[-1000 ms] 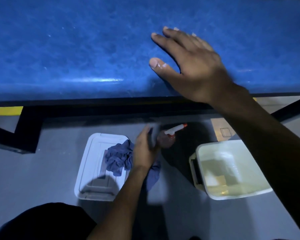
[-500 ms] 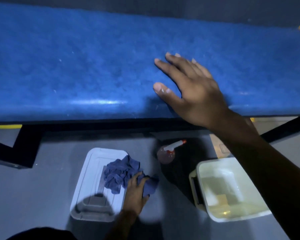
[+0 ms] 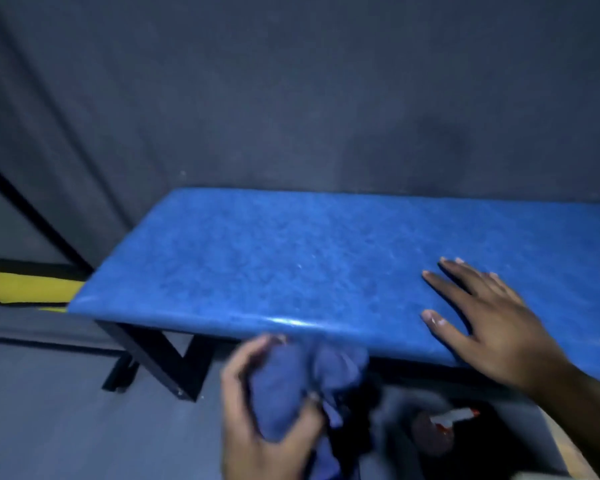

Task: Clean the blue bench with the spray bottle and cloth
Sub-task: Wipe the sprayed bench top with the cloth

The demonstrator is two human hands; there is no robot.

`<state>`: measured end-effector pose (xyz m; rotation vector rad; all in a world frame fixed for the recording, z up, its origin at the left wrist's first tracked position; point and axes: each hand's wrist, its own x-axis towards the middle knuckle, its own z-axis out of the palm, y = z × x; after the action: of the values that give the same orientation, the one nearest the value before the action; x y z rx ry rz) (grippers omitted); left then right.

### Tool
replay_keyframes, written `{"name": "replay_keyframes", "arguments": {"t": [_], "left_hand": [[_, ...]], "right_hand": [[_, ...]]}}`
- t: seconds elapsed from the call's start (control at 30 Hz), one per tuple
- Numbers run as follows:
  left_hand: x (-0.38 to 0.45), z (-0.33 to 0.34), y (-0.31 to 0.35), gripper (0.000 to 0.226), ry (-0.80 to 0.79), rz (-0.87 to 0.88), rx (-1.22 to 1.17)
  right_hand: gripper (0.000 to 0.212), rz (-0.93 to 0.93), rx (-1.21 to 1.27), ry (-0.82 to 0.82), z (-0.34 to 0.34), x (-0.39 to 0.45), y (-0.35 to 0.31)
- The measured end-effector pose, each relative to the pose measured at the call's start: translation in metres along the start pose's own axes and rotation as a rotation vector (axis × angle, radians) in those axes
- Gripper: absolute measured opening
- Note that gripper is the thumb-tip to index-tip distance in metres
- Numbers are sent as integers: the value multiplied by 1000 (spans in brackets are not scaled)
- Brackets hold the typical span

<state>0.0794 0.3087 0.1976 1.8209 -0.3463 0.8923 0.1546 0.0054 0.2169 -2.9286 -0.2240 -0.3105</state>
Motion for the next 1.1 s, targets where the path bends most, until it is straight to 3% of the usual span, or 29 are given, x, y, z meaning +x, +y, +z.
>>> {"name": "replay_keyframes", "arguments": {"t": [0.07,0.13,0.2,0.3,0.33,0.47,0.63,0.8,0.93,1.0,1.1], "left_hand": [[37,-23,-9,66,167,-65,-18],[84,-39,-32,69,204,-147,127],[127,-44,-60,67,52,-245,289],[154,-29,-125,71,-286,-395,773],[158,-22,-142,70,-319,-441,825],[184,10,-170,70,-356,-412,817],[179,58,-138,57,-592,-226,716],[144,-14,-121,53,-749,-121,539],[184,-40,-163,48,-642,-245,652],[212,-16,-173,51,-589,-264,693],[220,33,-162,58,-635,-203,661]], "right_hand": [[74,-4,23,20,-2,14,-19],[72,-39,90,20,0,33,-50],[69,-93,135,-36,9,54,-84],[70,-157,96,-128,34,71,-113],[71,-162,81,-130,42,73,-114],[76,-165,34,-96,56,74,-108],[86,-141,46,-54,55,73,-111],[97,-115,54,-41,58,72,-111],[96,-111,42,-24,60,73,-111],[96,-111,40,-18,60,73,-112],[94,-118,52,-17,57,72,-112]]}}
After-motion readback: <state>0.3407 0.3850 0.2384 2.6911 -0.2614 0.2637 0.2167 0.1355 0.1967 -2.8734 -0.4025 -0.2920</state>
